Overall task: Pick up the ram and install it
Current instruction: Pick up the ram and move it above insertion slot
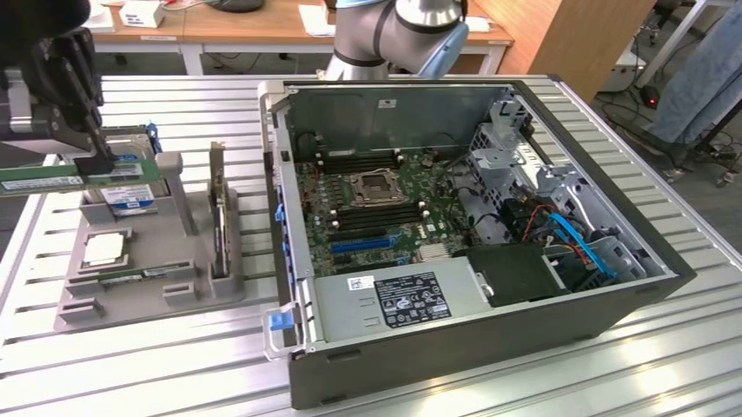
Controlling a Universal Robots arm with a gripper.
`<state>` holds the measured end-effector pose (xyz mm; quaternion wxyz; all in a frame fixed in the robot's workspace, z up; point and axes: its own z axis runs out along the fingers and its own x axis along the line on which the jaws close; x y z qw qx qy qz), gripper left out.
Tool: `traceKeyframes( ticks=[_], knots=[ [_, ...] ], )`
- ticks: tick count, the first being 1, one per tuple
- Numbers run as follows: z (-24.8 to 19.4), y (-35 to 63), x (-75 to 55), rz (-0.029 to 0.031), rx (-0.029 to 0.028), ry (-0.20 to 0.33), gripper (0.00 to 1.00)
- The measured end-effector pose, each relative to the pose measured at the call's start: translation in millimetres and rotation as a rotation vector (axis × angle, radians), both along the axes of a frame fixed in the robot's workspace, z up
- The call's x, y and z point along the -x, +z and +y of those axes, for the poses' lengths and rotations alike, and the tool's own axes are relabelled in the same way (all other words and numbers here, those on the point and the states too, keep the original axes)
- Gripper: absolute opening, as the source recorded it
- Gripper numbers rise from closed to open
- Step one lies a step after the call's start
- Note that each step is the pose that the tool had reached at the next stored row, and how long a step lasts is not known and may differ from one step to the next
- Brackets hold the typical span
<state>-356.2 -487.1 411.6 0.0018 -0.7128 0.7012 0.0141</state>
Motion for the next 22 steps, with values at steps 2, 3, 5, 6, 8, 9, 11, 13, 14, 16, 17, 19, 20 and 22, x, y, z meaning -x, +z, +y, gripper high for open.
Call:
traceKeyframes(
  ticks=[2,3,5,6,8,9,11,13,14,16,17,19,20,22],
  knots=[
    [0.0,0.0,-4.8,0.0000,0.0000,0.000,0.11],
    [0.0,0.0,-7.3,0.0000,0.0000,0.000,0.11],
    [0.0,0.0,-12.2,0.0001,0.0000,0.000,0.11],
    [0.0,0.1,-14.7,0.0001,0.0001,0.000,0.11],
    [0.0,0.0,-19.8,0.0001,0.0000,0.000,0.11],
    [0.0,0.0,-22.6,0.0000,0.0000,0.000,0.11],
    [0.0,0.0,-27.8,0.0001,0.0000,0.000,0.11],
    [0.0,0.1,-33.1,0.0001,0.0001,0.000,0.11],
    [0.0,0.1,-35.8,0.0001,0.0001,0.000,0.11],
    [0.0,0.0,-41.2,0.0000,0.0000,0.000,0.11],
    [0.0,0.0,-43.9,-0.0001,0.0001,0.000,0.11],
    [0.0,0.0,-48.8,0.0000,0.0000,0.000,0.11],
    [0.0,0.0,-51.2,0.0000,0.0000,0.000,0.11],
    [0.0,0.1,-55.5,0.0001,0.0001,0.000,0.11]
  ],
)
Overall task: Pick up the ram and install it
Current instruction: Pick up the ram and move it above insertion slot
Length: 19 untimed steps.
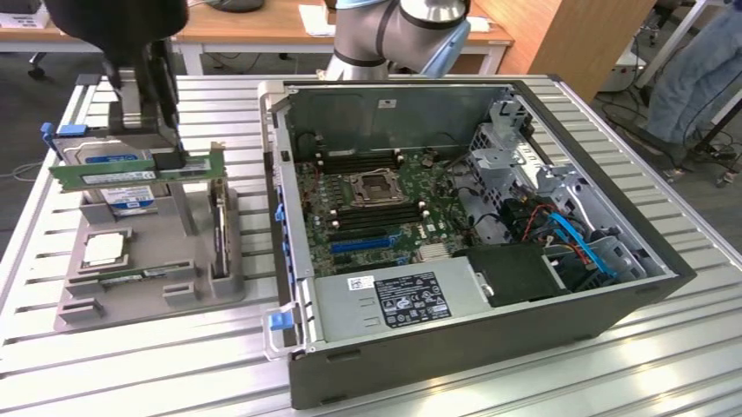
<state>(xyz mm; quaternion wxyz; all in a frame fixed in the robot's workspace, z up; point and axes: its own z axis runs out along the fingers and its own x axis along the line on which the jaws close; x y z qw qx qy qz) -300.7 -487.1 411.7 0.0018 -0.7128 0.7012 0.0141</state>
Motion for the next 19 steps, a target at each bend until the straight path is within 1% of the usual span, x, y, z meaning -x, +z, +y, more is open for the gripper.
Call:
traceKeyframes(
  ticks=[9,19],
  knots=[
    [0.0,0.0,-22.2,0.0000,0.0000,0.000,0.11],
    [0.0,0.0,-51.0,0.0000,-0.0001,0.000,0.11]
  ],
)
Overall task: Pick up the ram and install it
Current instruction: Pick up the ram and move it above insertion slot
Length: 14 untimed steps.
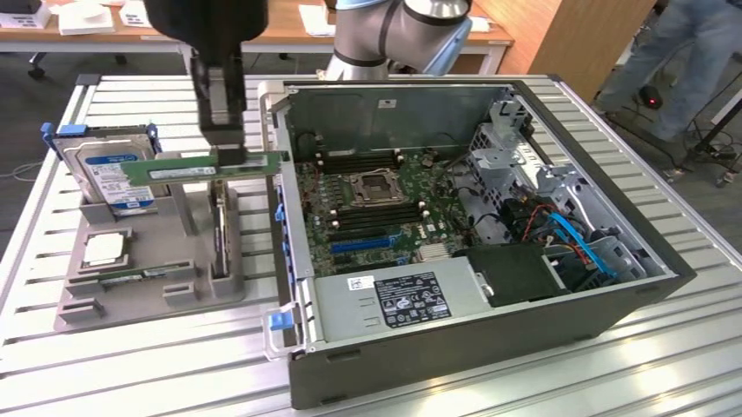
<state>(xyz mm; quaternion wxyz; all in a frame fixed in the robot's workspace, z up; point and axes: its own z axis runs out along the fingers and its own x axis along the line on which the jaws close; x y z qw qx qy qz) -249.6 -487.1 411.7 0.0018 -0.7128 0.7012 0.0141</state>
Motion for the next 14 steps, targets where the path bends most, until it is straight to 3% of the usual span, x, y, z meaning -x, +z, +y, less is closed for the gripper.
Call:
traceKeyframes(
  ticks=[14],
  knots=[
    [0.0,0.0,-46.8,-0.0001,0.0000,0.000,0.11]
  ],
)
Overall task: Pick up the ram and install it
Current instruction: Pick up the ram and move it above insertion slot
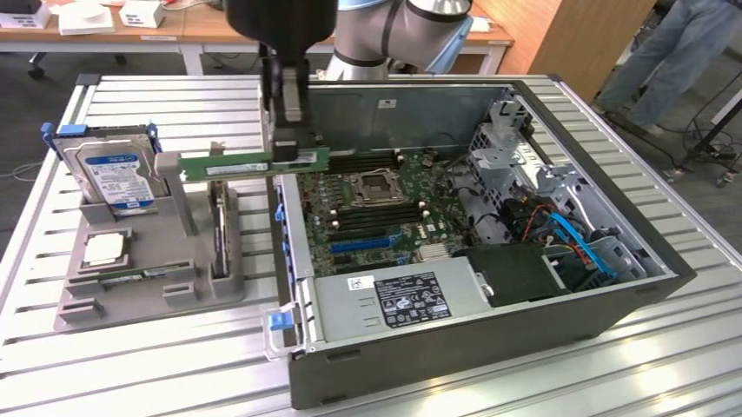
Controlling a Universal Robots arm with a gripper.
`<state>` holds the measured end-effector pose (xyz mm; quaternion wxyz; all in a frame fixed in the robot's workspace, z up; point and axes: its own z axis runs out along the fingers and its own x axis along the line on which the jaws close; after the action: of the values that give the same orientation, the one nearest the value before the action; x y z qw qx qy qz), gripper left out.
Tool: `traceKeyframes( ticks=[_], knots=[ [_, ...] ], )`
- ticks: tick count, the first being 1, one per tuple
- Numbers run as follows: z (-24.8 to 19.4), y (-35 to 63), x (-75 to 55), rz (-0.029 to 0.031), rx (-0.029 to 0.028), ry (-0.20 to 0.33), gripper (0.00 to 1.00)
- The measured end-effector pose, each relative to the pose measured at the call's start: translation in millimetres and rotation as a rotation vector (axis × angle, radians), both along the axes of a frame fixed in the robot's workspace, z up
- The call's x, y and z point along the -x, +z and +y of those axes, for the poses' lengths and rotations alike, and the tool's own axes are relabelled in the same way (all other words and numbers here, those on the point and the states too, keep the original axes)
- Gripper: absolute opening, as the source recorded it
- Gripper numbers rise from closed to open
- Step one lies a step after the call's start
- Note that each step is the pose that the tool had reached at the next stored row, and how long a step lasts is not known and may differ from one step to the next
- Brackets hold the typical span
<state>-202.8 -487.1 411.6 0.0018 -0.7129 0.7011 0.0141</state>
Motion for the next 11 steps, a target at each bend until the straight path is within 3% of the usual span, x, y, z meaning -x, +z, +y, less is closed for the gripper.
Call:
traceKeyframes(
  ticks=[11],
  knots=[
    [0.0,0.0,-40.2,0.0000,0.0001,0.000,0.11]
  ],
)
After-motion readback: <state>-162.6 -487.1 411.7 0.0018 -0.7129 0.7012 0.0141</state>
